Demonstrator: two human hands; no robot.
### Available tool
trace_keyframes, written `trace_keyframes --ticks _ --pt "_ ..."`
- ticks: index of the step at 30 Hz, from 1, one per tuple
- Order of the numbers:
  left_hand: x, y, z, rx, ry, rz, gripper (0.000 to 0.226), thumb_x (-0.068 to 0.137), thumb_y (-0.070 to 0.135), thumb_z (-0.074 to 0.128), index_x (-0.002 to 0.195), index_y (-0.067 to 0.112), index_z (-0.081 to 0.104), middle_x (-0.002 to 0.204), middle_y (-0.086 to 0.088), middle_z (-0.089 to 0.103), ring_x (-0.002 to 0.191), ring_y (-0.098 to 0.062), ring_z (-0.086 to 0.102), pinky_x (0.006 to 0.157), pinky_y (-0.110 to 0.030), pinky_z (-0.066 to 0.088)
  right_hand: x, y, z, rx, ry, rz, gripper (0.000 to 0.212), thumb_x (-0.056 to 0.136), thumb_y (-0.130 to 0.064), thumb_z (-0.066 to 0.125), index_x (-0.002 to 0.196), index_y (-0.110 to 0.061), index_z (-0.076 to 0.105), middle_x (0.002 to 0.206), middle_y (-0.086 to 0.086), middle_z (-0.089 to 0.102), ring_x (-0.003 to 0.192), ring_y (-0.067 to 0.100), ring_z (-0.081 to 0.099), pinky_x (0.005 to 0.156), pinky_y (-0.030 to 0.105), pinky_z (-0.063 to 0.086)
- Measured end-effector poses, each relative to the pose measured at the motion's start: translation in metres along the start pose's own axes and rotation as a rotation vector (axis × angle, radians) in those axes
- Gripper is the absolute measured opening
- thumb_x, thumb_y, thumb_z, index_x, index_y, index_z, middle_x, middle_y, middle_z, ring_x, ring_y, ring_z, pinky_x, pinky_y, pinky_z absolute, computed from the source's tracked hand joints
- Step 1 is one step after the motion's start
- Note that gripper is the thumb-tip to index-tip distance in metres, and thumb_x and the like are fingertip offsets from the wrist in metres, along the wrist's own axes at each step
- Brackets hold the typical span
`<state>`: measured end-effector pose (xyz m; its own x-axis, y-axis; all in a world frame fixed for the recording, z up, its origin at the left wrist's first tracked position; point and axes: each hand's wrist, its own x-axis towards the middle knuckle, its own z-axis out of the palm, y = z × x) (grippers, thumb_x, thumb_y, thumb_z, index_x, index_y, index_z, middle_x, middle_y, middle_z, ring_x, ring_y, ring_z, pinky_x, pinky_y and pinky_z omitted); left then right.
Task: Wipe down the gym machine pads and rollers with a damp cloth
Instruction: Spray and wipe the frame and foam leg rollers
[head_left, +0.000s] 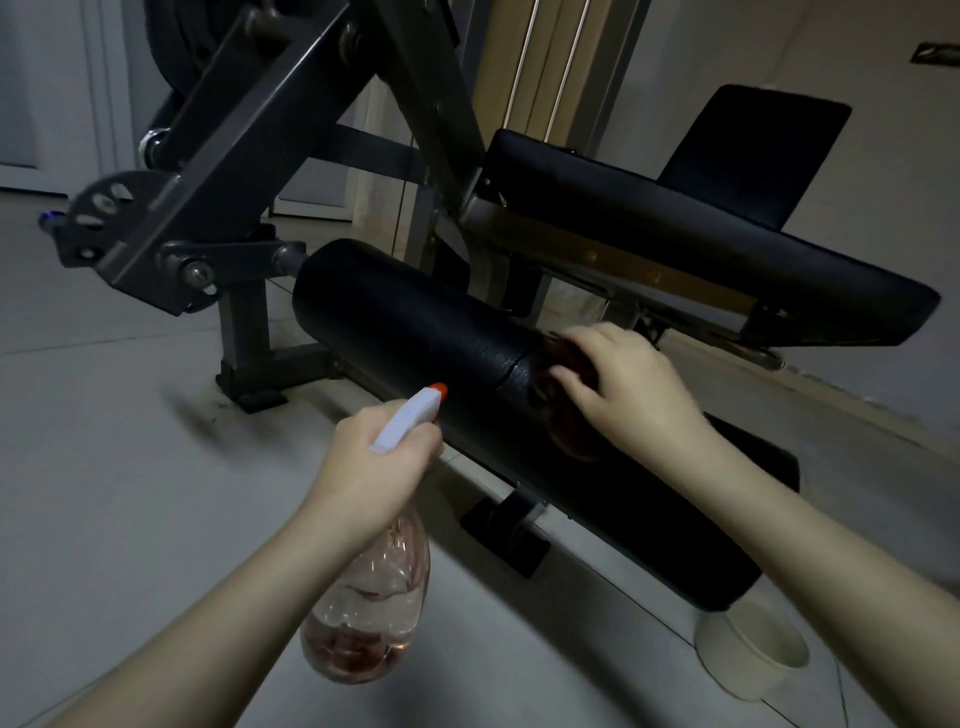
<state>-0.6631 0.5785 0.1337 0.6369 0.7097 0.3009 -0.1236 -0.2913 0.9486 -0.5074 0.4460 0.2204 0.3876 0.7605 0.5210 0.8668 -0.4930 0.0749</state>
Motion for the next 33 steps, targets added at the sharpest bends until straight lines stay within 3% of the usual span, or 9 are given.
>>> trace_keyframes --ticks 3,6,8,13,19,22,26,33 --pt "0.0 -0.001 0.003 -0.002 0.0 0.003 0.048 0.069 0.032 0.049 0.089 -0.011 0.058 0.082 -0.032 0.057 0.065 -0.019 0.046 0.061 -0.034 0.035 0.033 -0.013 0.015 -0.005 -0.017 0.035 0.043 0.093 -0.042 0.051 0.129 -0.018 0.051 0.124 0.003 0.056 0.116 0.023 0.051 0.093 0.031 0.041" --pt "0.001 -0.003 0.0 0.004 0.01 0.027 0.045 0.073 0.032 0.05 0.085 -0.011 0.056 0.081 -0.031 0.056 0.064 -0.018 0.045 0.061 -0.034 0.035 0.022 -0.01 0.007 0.01 -0.133 0.045 0.066 0.085 -0.059 0.053 0.138 -0.022 0.04 0.134 0.002 0.048 0.124 0.022 0.045 0.098 0.034 0.04" --pt "0.003 -0.005 -0.003 -0.006 0.019 0.027 0.04 0.081 0.028 0.053 0.085 -0.011 0.055 0.078 -0.029 0.057 0.064 -0.018 0.045 0.062 -0.034 0.034 0.003 -0.006 -0.001 -0.044 -0.192 0.007 0.076 0.082 -0.059 0.057 0.144 -0.023 0.03 0.142 0.001 0.038 0.132 0.022 0.035 0.104 0.035 0.036" --pt "0.011 -0.012 -0.02 -0.029 0.044 0.01 0.042 0.073 0.032 0.05 0.083 -0.009 0.054 0.078 -0.028 0.056 0.065 -0.019 0.046 0.063 -0.035 0.035 0.021 -0.019 0.013 -0.118 -0.076 -0.093 0.055 0.091 -0.049 0.05 0.137 -0.021 0.041 0.135 0.003 0.046 0.121 0.025 0.046 0.096 0.031 0.039" --pt "0.022 -0.029 -0.034 -0.013 0.11 -0.036 0.039 0.071 0.036 0.05 0.076 -0.002 0.058 0.082 -0.026 0.061 0.068 -0.023 0.052 0.066 -0.036 0.04 0.103 -0.057 0.055 -0.093 -0.027 -0.029 0.043 0.094 -0.045 0.047 0.124 -0.014 0.05 0.119 0.011 0.056 0.105 0.029 0.057 0.078 0.033 0.045" --pt "0.024 -0.033 -0.039 -0.009 0.116 -0.036 0.041 0.071 0.036 0.049 0.077 -0.003 0.059 0.084 -0.026 0.062 0.069 -0.028 0.054 0.066 -0.036 0.041 0.112 -0.06 0.059 -0.014 -0.141 0.026 0.052 0.091 -0.049 0.052 0.131 -0.016 0.045 0.127 0.011 0.051 0.112 0.032 0.053 0.087 0.038 0.048" --pt "0.028 -0.044 -0.044 -0.027 0.132 -0.027 0.039 0.073 0.034 0.049 0.077 -0.004 0.053 0.083 -0.028 0.057 0.068 -0.023 0.049 0.065 -0.036 0.037 0.09 -0.057 0.058 -0.166 -0.099 -0.154 0.057 0.09 -0.046 0.053 0.139 -0.021 0.039 0.141 0.009 0.039 0.122 0.035 0.045 0.096 0.041 0.044" --pt "0.041 -0.068 -0.045 -0.044 0.164 -0.083 0.035 0.071 0.032 0.049 0.076 -0.003 0.052 0.078 -0.027 0.058 0.064 -0.02 0.045 0.061 -0.038 0.033 0.163 -0.112 0.096 -0.157 -0.082 -0.156 0.042 0.095 -0.036 0.051 0.132 -0.018 0.046 0.127 0.015 0.049 0.112 0.04 0.05 0.089 0.047 0.048"
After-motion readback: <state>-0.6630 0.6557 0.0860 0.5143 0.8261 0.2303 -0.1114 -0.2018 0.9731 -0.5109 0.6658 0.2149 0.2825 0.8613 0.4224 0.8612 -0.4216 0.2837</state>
